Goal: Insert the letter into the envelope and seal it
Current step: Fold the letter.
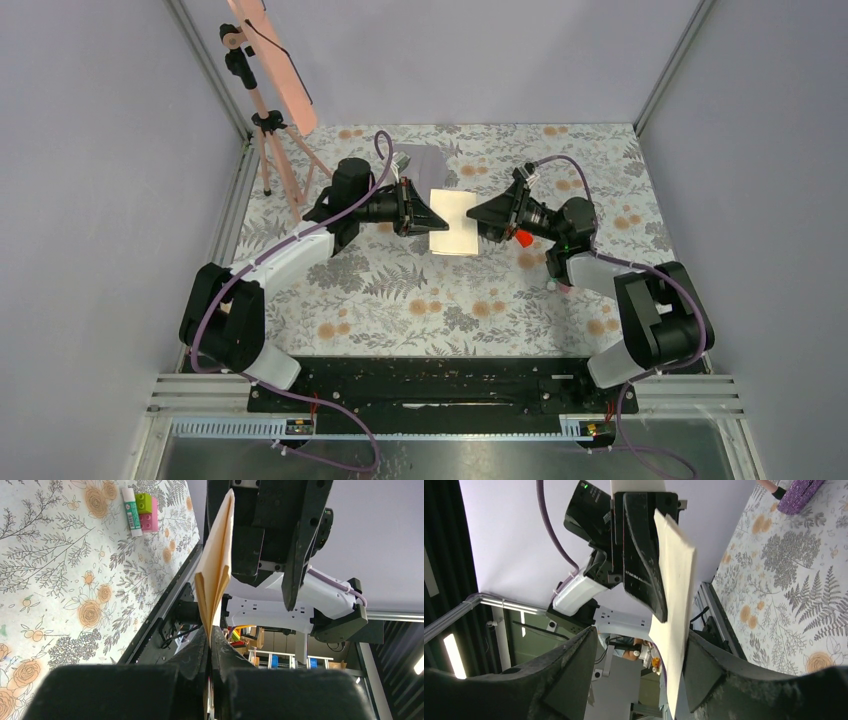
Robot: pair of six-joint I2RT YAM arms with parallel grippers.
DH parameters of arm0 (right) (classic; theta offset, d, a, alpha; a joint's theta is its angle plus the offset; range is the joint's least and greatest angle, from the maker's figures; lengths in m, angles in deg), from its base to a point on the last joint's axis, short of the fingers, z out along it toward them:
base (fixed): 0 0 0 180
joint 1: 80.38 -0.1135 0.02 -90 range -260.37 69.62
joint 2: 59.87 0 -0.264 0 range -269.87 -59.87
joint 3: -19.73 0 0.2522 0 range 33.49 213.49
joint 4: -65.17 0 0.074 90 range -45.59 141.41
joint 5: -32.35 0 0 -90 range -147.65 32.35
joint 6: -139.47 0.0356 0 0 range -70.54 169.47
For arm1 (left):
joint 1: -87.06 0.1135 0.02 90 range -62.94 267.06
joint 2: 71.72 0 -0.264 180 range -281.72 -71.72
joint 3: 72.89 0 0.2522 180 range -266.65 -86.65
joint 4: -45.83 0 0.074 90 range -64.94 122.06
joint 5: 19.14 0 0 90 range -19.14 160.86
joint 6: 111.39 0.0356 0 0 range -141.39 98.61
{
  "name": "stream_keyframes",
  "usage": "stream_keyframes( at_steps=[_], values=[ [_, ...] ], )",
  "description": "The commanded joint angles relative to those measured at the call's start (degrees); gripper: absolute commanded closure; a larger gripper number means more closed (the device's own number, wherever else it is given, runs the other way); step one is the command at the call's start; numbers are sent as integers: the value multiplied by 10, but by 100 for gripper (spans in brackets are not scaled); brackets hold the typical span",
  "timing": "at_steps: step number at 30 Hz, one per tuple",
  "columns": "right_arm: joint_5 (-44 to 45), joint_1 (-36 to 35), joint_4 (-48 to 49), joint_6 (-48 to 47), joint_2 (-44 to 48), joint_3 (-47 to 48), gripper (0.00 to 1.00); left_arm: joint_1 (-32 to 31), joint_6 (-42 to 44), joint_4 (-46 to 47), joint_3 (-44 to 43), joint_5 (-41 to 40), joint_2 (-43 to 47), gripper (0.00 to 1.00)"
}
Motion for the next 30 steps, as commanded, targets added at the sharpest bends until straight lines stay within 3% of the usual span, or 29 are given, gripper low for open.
stream_keyframes(
  at_steps=[1, 2, 3, 4, 7, 9, 10, 13, 14, 15, 16, 19, 20, 21, 22, 23, 24, 26, 27, 28, 29, 30],
  values=[
    [26, 6, 24, 1, -25, 38, 34, 2, 14, 12, -22, 18, 16, 100],
    [29, 7, 20, 0, -32, 45, 47, 2, 14, 13, -21, 20, 19, 100],
    [31, 7, 23, 2, -40, 50, 84, 2, 14, 14, -22, 21, 19, 100],
    [34, 7, 29, 6, -46, 53, 100, 2, 13, 16, -23, 22, 19, 100],
    [34, 6, 26, 5, -56, 65, 98, 2, 12, 20, -24, 30, 18, 100],
    [34, 7, 8, -4, -59, 74, 55, 2, 12, 21, -25, 35, 17, 100],
    [37, 7, 0, -10, -59, 77, 48, 2, 13, 21, -25, 36, 17, 100],
    [43, 8, -38, -34, -62, 94, 44, 2, 15, 21, -23, 40, 14, 100],
    [47, 9, -49, -40, -63, 98, 52, 2, 15, 21, -22, 40, 14, 100],
    [51, 9, -55, -44, -67, 103, 89, 2, 15, 22, -22, 41, 14, 100],
    [53, 10, -61, -45, -69, 106, 100, 2, 12, 24, -21, 42, 14, 100],
    [59, 10, -68, -45, -74, 107, 96, 2, -5, 54, -14, 50, 14, 100],
    [56, 10, -70, -44, -75, 109, 75, 2, -6, 58, -13, 50, 15, 100],
    [52, 10, -69, -43, -76, 110, 61, 2, -6, 59, -13, 50, 15, 100],
    [52, 10, -71, -43, -76, 109, 60, 1, -6, 59, -12, 49, 14, 100],
    [52, 10, -73, -45, -73, 106, 93, 2, -6, 59, -12, 49, 14, 100],
    [55, 10, -79, -52, -70, 102, 100, 2, -6, 59, -12, 50, 14, 100],
    [63, 11, -101, -70, -58, 93, 100, 2, -17, 74, -9, 54, 14, 100],
    [61, 11, -111, -75, -54, 91, 91, 2, -24, 86, -8, 57, 13, 100],
    [58, 11, -117, -77, -51, 91, 69, 2, -31, 95, -8, 59, 13, 100],
    [55, 11, -118, -78, -51, 89, 54, 2, -34, 100, -8, 60, 13, 100],
    [53, 11, -118, -77, -50, 88, 47, 2, -34, 101, -9, 60, 13, 100]
  ],
)
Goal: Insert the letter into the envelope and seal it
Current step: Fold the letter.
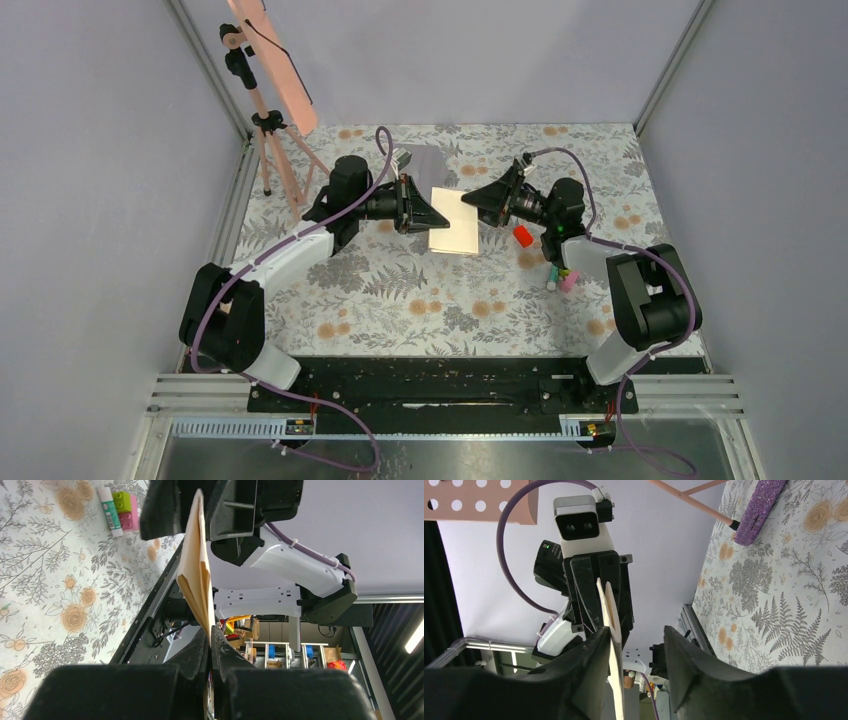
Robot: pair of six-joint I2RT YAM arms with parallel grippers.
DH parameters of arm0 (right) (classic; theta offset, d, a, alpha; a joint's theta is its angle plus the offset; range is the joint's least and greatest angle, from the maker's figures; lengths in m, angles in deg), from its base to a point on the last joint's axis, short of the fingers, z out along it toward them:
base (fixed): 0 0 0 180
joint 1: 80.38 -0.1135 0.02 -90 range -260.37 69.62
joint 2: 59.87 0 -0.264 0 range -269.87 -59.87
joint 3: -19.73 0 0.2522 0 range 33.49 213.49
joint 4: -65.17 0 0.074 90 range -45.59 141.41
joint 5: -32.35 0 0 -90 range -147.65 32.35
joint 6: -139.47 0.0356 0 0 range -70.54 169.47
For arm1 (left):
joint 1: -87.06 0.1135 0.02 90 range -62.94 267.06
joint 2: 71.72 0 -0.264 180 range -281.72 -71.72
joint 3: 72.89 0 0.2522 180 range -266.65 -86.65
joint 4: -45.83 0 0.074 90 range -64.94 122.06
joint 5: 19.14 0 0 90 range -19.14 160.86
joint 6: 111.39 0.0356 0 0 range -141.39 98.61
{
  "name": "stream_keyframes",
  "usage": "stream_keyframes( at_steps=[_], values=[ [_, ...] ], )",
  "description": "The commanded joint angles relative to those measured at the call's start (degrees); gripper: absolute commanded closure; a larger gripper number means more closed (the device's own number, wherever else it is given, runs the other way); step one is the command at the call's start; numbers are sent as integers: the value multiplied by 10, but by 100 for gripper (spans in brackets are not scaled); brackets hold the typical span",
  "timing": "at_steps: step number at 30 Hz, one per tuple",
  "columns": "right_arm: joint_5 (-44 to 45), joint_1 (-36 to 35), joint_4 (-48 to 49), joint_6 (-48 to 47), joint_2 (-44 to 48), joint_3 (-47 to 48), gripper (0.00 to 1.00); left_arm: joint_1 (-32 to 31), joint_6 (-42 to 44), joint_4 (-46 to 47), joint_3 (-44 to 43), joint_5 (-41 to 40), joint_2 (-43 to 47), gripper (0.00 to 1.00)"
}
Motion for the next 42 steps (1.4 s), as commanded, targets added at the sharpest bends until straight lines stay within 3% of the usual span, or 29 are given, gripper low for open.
stream_keyframes(
  at_steps=[1, 7, 13, 16, 20, 23, 31, 32, 33, 34, 35, 38, 40, 42],
  values=[
    [0, 4, -8, -25, 22, 0, 44, 0, -15, 64, -9, 28, 12, 100],
    [-1, 3, 9, -10, 24, -6, 41, 0, -19, 66, -9, 23, 11, 100],
    [-43, 3, 154, 95, 12, -16, 42, -1, 28, -11, -34, -20, 11, 100],
    [-63, 3, 193, 123, 19, -25, 48, -2, 54, -52, -54, -32, 5, 100],
    [-77, 3, 187, 118, 39, -36, 64, -1, 55, -53, -61, -29, -1, 100],
    [-79, 2, 183, 115, 46, -38, 71, -3, 55, -54, -61, -29, 0, 100],
    [-87, 2, 162, 100, 48, -30, 65, -5, 51, -55, -60, -32, 9, 100],
    [-93, 0, 152, 95, 47, -26, 69, -5, 51, -56, -61, -33, 10, 100],
    [-99, -1, 147, 90, 45, -22, 80, -5, 50, -55, -64, -30, 9, 97],
    [-102, -2, 144, 85, 43, -21, 95, -5, 50, -53, -68, -23, 8, 87],
    [-105, -2, 144, 84, 43, -21, 100, -5, 49, -49, -71, -13, 7, 73],
    [-110, -2, 162, 87, 42, -26, 100, -2, 50, -43, -81, -1, 11, 37],
    [-111, -2, 187, 98, 38, -31, 100, 1, 52, -43, -85, 2, 17, 25],
    [-116, -2, 214, 112, 31, -35, 100, 3, 49, -40, -86, 3, 18, 21]
  ],
)
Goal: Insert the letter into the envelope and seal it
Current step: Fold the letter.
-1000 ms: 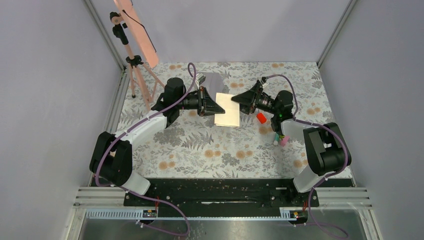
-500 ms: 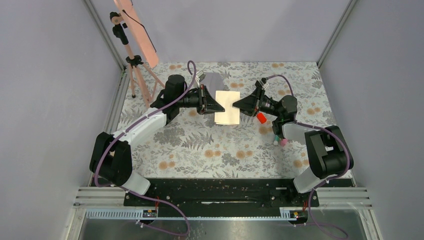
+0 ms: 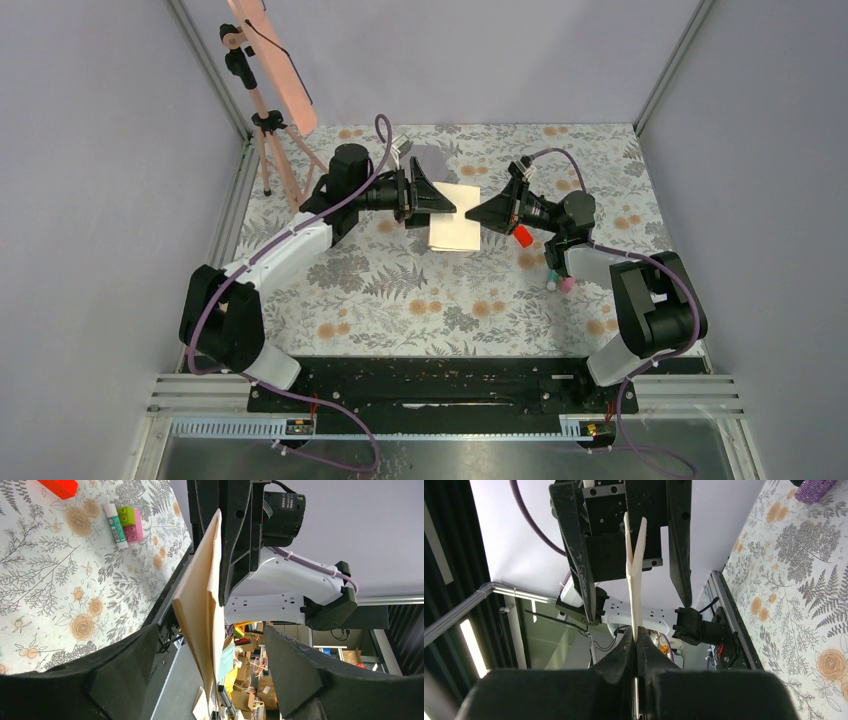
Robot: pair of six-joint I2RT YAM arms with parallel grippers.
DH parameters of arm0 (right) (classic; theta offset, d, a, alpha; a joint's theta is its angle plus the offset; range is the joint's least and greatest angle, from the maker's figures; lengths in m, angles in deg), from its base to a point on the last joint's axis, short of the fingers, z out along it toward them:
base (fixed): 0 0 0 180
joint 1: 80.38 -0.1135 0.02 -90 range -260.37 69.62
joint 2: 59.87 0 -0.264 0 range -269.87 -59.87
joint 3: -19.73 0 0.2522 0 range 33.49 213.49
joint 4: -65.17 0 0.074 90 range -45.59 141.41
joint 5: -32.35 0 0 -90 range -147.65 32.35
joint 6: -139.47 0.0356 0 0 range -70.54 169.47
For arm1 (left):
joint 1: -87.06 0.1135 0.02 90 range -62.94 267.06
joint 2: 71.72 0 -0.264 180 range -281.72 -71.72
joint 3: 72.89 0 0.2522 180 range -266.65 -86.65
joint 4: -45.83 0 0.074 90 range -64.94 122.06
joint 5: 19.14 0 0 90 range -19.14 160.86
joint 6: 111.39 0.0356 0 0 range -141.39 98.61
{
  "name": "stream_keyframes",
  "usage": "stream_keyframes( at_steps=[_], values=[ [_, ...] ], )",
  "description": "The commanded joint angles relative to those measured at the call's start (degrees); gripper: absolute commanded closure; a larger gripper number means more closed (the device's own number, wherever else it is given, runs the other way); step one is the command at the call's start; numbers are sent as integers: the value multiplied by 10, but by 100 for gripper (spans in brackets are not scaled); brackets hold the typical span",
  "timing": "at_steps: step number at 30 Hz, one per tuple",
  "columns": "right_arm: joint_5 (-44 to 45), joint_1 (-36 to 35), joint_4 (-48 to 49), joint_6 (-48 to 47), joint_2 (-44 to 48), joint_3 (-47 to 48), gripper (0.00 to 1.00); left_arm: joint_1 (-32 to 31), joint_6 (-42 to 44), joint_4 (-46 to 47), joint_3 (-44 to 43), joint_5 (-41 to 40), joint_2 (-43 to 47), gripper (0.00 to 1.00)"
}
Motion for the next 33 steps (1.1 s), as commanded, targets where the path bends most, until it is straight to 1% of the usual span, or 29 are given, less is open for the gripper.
stream_keyframes(
  at_steps=[1, 4, 7, 10, 11, 13, 14, 16, 18, 21, 24, 27, 30, 33],
  values=[
    [-28, -3, 79, 10, 3, 1, 100, 8, 2, 26, -30, 19, 16, 21],
    [-51, -4, 82, 7, 13, -1, 100, 8, -3, 32, -30, 25, 13, 23],
    [-89, -3, 80, 9, 22, 0, 100, 8, -5, 39, -31, 36, 13, 26],
    [-112, -4, 80, 16, 23, -2, 100, 6, 11, 21, -56, 104, 1, 26],
    [-114, -4, 80, 15, 24, -4, 100, 6, 29, -5, -66, 121, -2, 25],
    [-119, -5, 79, 14, 23, -3, 100, 6, 104, -107, -91, 130, -2, 24],
    [-126, -7, 79, 14, 20, 0, 100, 5, 156, -155, -104, 127, -3, 24],
    [-146, -15, 79, 15, 9, 10, 100, 1, 224, -253, -124, 115, -6, 24],
    [-161, -31, 78, 16, -2, 20, 100, -7, 261, -303, -132, 111, -11, 24],
    [-176, -62, 76, 17, -19, 37, 100, -16, 300, -352, -132, 96, -13, 25],
    [-177, -72, 76, 21, -41, 52, 100, -17, 342, -407, -135, 76, -15, 25],
    [-192, -79, 75, 24, -54, 65, 100, -16, 362, -432, -127, 75, -12, 27],
    [-194, -84, 73, 19, -60, 69, 100, -16, 368, -440, -120, 74, -7, 34],
    [-191, -84, 73, 12, -67, 68, 100, -17, 370, -440, -119, 78, -5, 44]
  ],
)
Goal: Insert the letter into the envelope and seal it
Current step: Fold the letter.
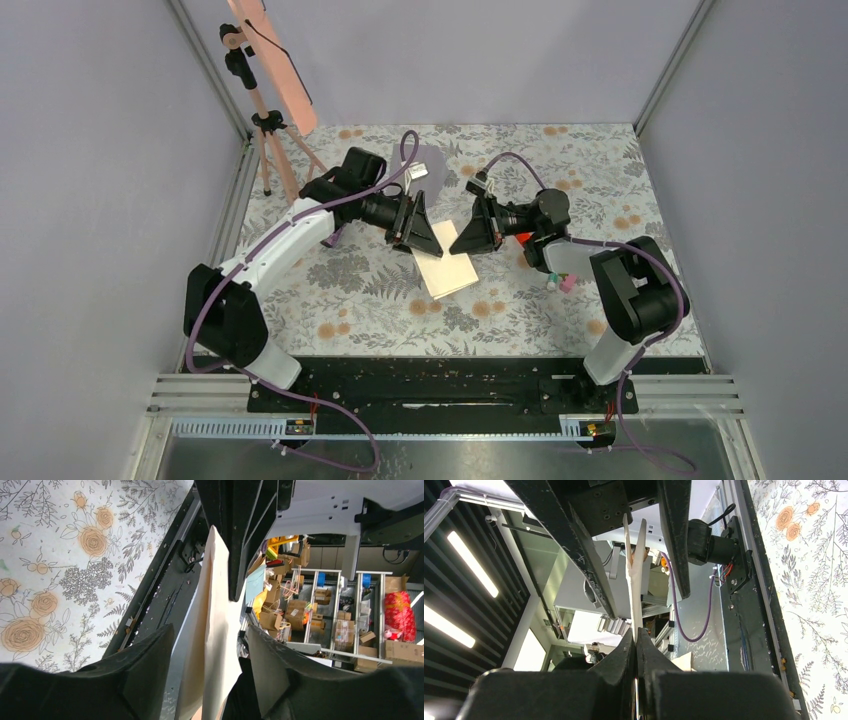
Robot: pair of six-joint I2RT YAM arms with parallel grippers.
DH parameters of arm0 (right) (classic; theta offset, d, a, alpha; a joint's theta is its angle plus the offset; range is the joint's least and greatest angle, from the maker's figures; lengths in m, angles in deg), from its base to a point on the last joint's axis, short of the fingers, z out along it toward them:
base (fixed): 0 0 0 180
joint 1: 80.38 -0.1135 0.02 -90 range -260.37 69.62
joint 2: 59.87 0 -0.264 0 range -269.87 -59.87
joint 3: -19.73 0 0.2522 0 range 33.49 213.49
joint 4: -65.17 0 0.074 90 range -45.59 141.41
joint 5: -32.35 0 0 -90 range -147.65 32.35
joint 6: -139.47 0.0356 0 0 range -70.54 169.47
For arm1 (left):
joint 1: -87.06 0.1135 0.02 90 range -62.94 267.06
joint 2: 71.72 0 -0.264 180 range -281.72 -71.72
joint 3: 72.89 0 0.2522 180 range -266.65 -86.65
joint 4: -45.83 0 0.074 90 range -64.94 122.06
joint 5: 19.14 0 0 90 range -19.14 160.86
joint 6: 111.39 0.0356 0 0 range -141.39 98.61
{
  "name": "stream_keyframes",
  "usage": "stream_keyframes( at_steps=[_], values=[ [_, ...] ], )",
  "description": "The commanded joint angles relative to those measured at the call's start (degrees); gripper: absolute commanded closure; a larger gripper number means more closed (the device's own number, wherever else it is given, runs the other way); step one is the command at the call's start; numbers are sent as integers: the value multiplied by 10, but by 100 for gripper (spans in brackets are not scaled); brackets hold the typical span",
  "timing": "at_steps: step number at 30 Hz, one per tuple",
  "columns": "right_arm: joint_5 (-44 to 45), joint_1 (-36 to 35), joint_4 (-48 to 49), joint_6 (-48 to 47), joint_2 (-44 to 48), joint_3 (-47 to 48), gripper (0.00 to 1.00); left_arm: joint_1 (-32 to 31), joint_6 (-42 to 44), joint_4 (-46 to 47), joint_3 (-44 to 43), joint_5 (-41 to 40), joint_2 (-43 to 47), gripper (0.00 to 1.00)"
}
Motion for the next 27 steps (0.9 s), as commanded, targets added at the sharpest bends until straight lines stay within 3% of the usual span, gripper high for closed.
stream_keyframes(
  at_steps=[1, 3, 6, 12, 19, 27],
  values=[
    [-19, -6, 32, -12, -9, 22, 100, 2, 32, -12, -6, -1, 12, 46],
    [-23, -7, 32, -12, -13, 22, 100, 1, 27, -12, -11, -9, 7, 43],
    [-26, -8, 32, -12, -15, 23, 100, 1, 16, -12, -19, -28, -2, 33],
    [-30, -11, 23, -12, -23, 26, 100, 1, -21, 23, -23, -39, -12, 32],
    [-20, -11, -2, -35, -34, 28, 100, 1, -28, 24, -27, -51, -15, 36],
    [-21, -15, -18, -51, -35, 27, 100, 6, -67, 50, -37, -74, -29, 53]
  ],
)
